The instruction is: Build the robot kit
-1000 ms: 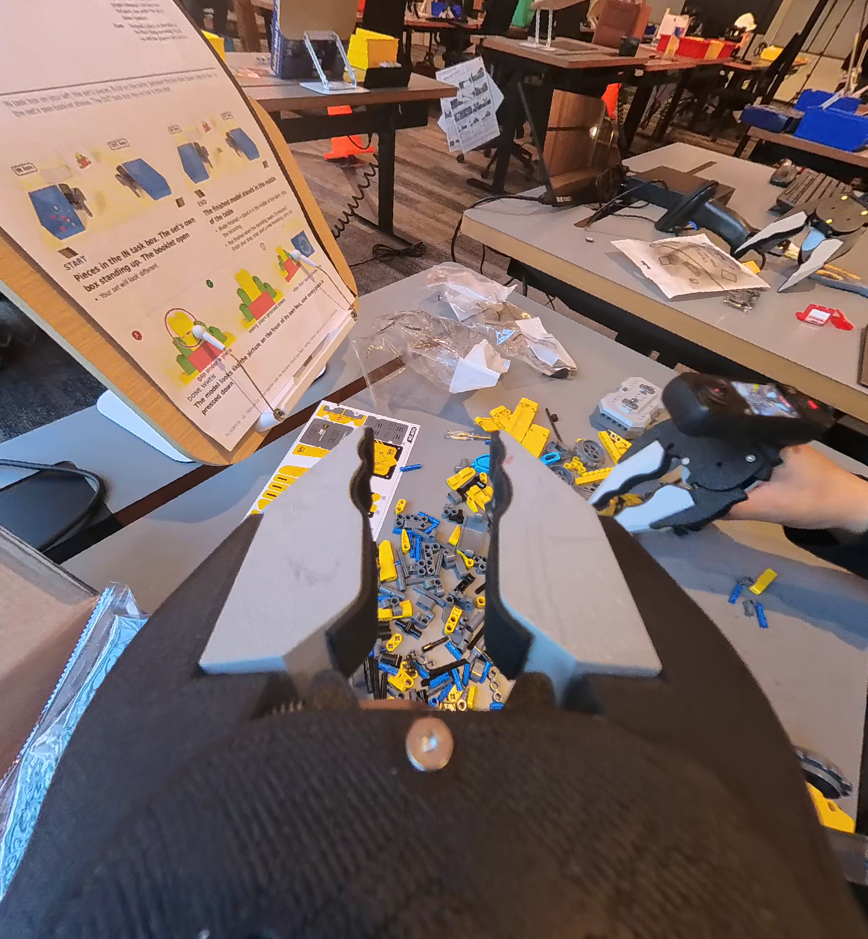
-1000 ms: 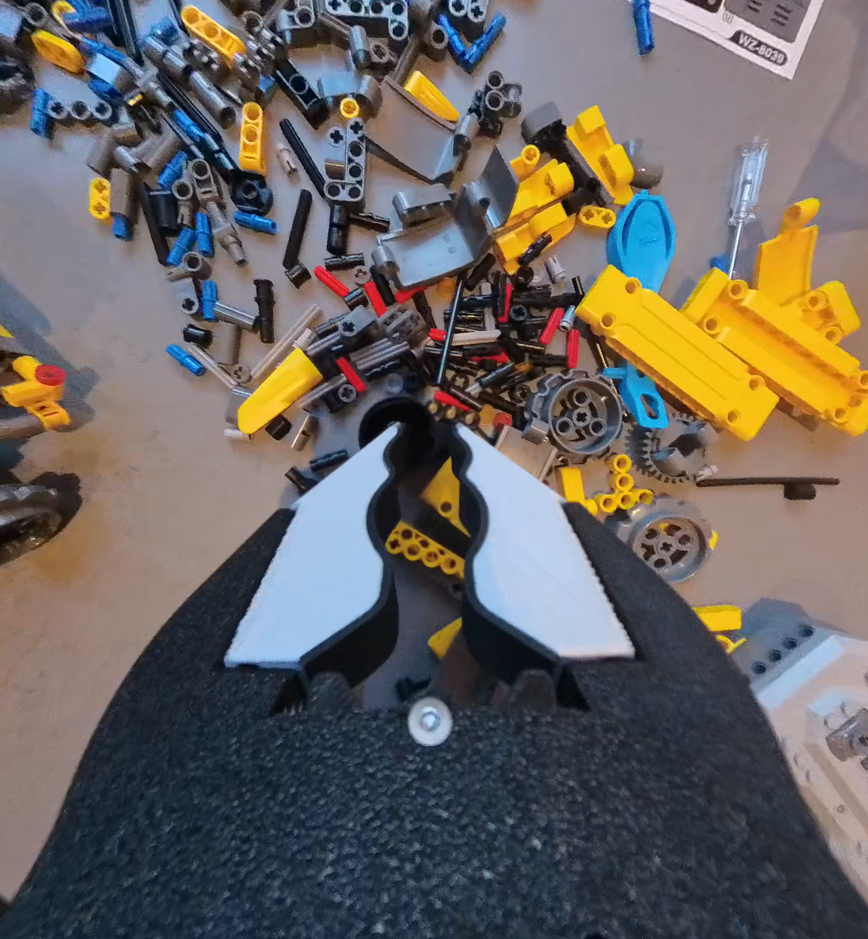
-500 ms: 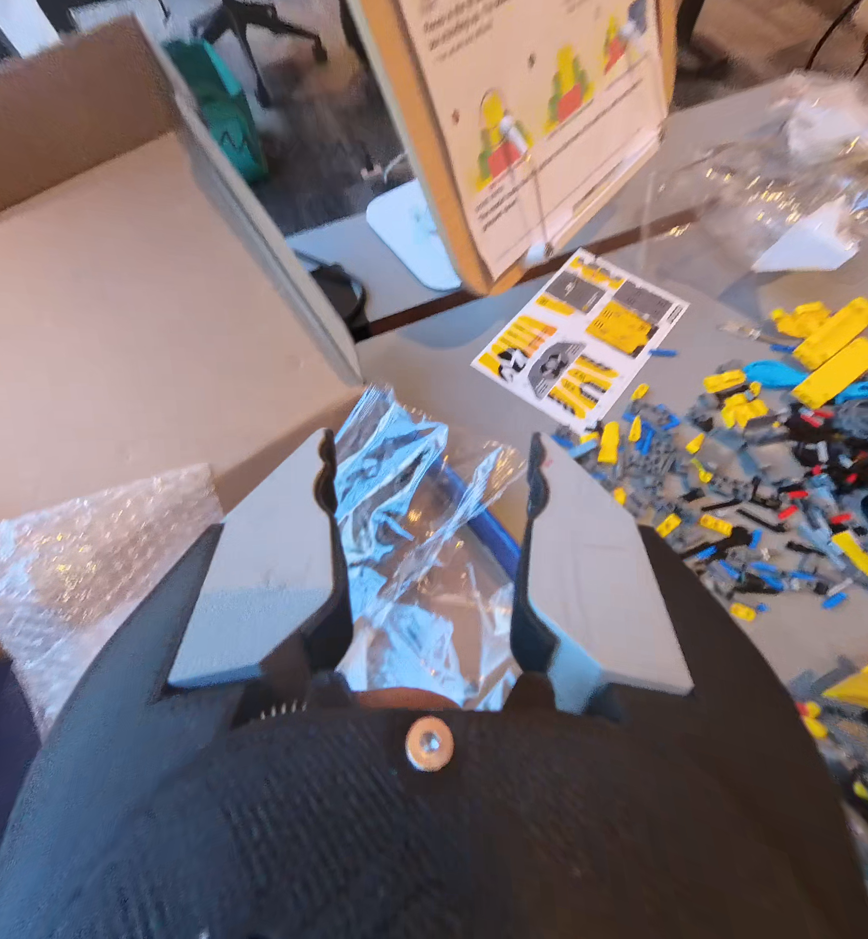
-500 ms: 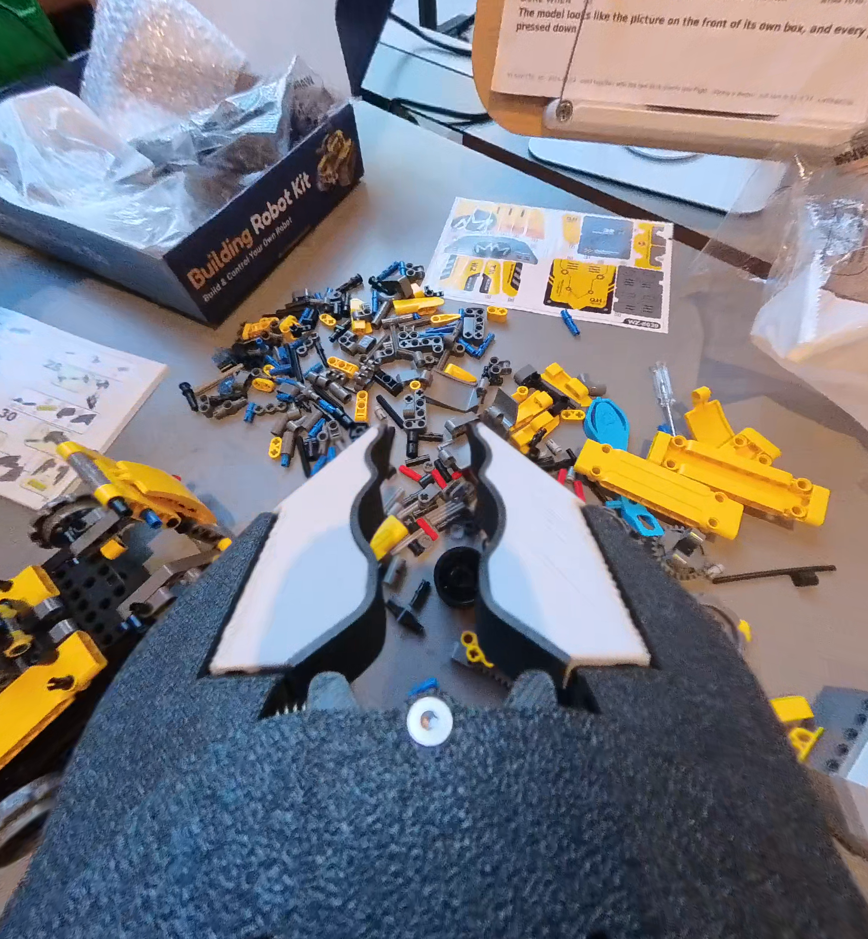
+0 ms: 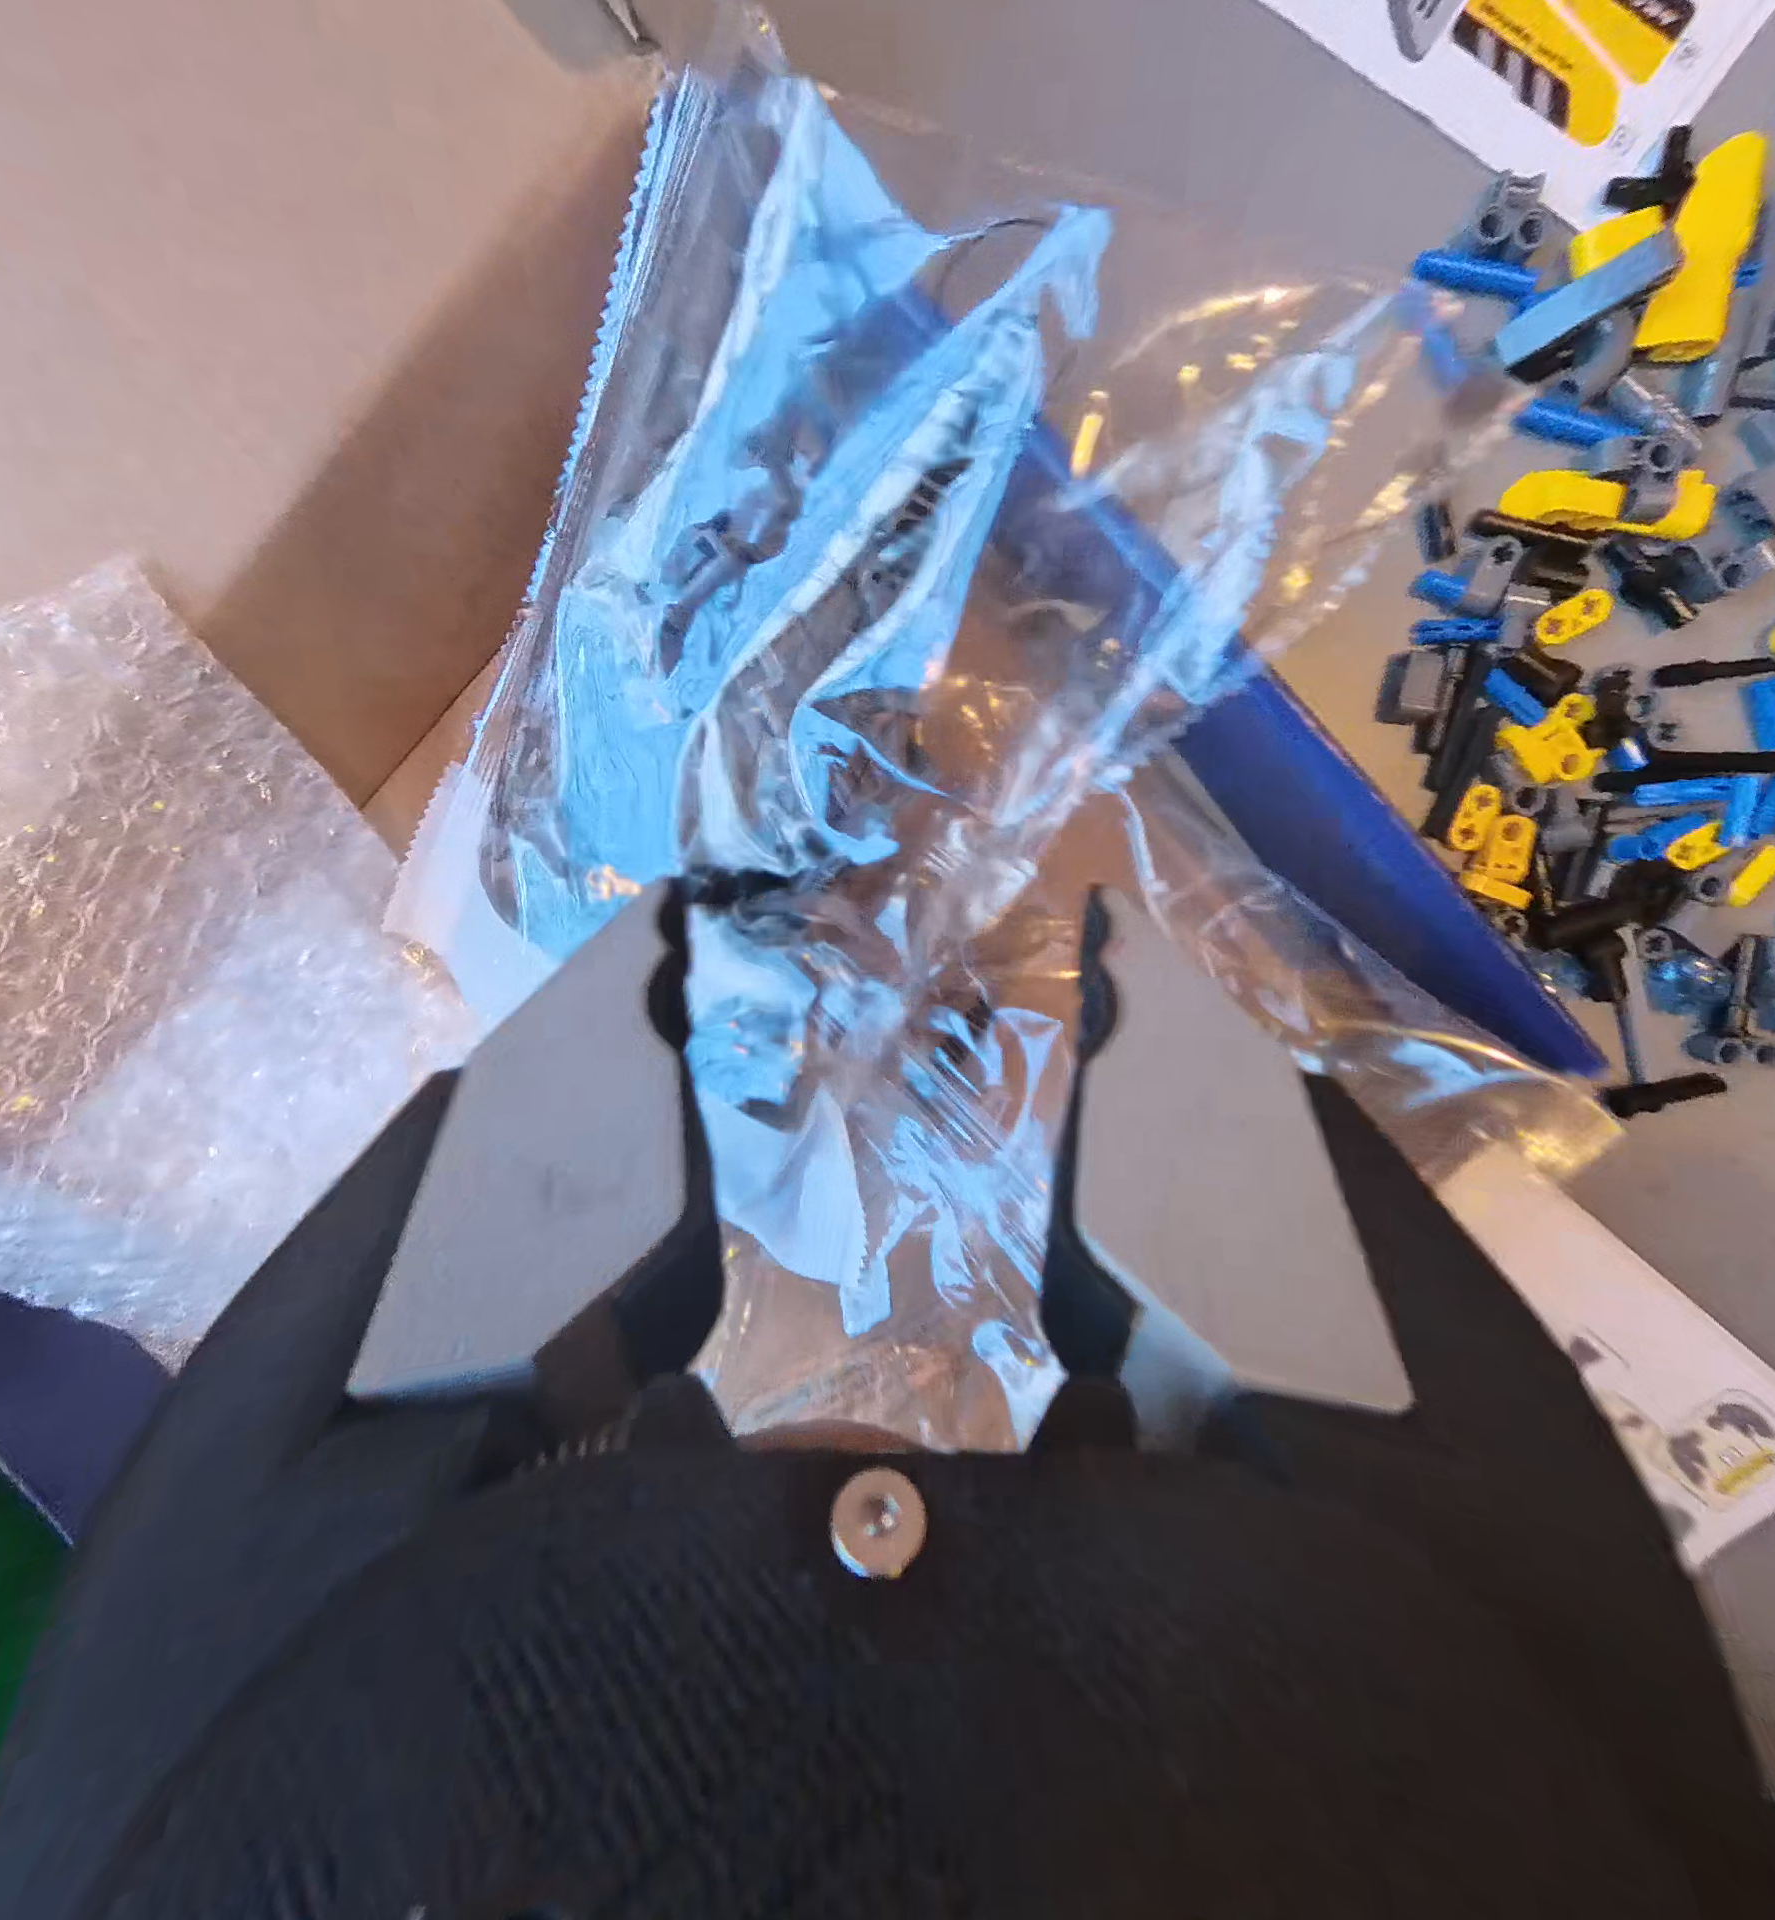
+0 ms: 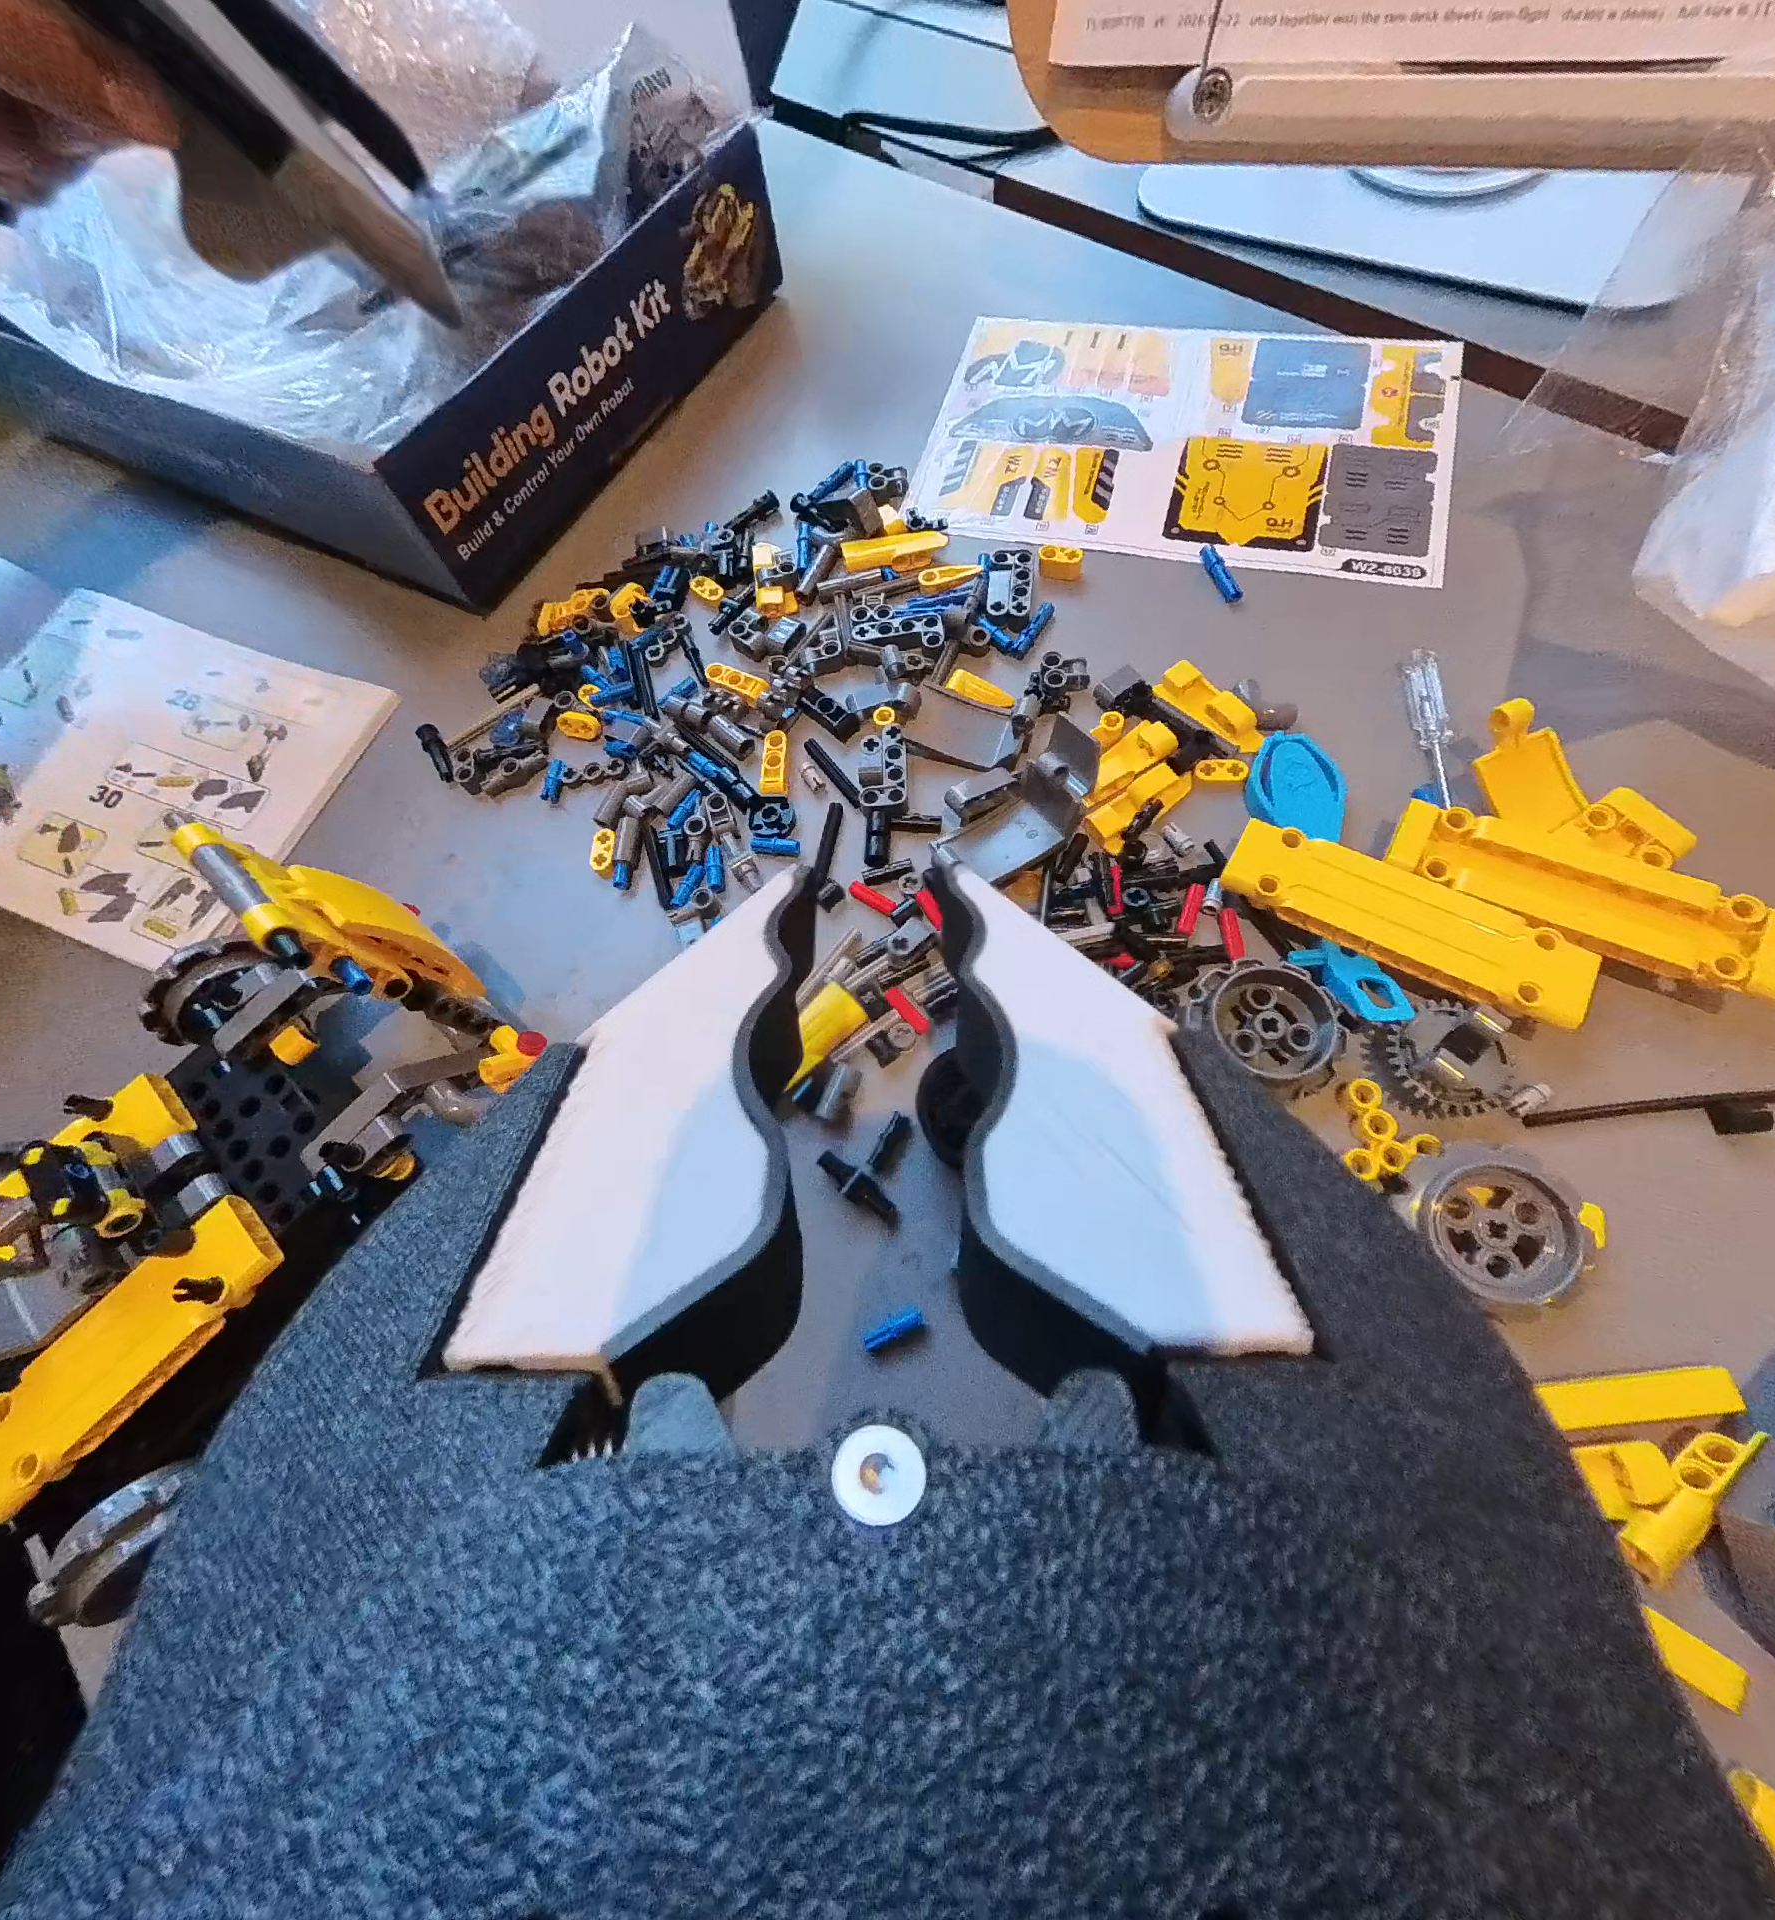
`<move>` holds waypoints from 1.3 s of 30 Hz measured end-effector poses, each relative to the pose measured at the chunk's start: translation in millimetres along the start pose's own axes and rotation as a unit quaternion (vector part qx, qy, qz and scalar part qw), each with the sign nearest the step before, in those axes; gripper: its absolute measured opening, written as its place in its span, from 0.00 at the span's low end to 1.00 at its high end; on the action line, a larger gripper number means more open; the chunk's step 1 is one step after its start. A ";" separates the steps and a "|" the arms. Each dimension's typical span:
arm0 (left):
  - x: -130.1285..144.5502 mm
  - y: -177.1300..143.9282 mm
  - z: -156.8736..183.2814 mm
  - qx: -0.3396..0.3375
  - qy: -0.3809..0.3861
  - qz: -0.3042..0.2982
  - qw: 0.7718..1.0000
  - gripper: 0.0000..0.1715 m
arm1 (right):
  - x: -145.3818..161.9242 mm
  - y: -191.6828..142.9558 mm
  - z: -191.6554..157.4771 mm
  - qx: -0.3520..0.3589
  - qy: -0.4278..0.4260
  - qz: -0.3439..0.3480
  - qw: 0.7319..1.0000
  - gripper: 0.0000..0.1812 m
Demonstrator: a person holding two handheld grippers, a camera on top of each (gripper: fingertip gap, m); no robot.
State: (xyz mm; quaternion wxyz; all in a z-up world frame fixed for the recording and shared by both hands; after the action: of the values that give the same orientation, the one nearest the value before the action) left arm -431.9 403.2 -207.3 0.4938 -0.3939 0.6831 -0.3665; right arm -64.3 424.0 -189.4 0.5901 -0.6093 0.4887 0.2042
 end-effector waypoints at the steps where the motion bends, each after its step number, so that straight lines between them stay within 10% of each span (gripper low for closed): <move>1: -0.4 3.9 -2.9 -0.001 -0.005 -0.003 1.000 0.36 | 0.3 -0.6 -0.7 0.000 -0.003 0.001 1.000 0.12; 6: -9.7 -6.9 -3.5 0.018 -0.012 0.036 0.999 0.19 | 4.0 -13.0 3.9 0.012 0.000 0.016 1.000 0.11; 13: -2.5 -9.2 0.4 0.002 -0.012 -0.007 1.000 0.36 | 13.7 -29.4 10.8 0.015 0.023 0.037 0.999 0.11; 25: -14.1 12.7 0.7 0.003 -0.014 0.005 1.000 0.31 | 13.7 -35.2 6.0 0.004 0.020 0.052 0.998 0.10; 28: -24.9 -8.0 -4.9 -0.003 -0.022 0.055 0.998 0.09 | 11.5 -36.3 5.1 0.003 0.016 0.054 0.998 0.10; 39: -49.5 -118.0 2.2 0.013 -0.013 0.264 0.964 0.02 | 8.5 -38.4 5.9 -0.017 0.015 0.066 0.998 0.10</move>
State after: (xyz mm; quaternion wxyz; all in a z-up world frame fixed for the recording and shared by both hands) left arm -399.0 397.8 -83.7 0.5869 -0.1978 0.7514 -0.2275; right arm -26.5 419.7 -177.7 0.5575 -0.5886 0.5333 0.2417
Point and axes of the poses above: each gripper's, where its closed fingertips meet, y out along the fingers, x out of its underside, z = x × y across the jaws, the point moved 3 cm from there along -y, back along the fingers, and after that the axes turned 9 degrees about -x, right-handed, at the moved point
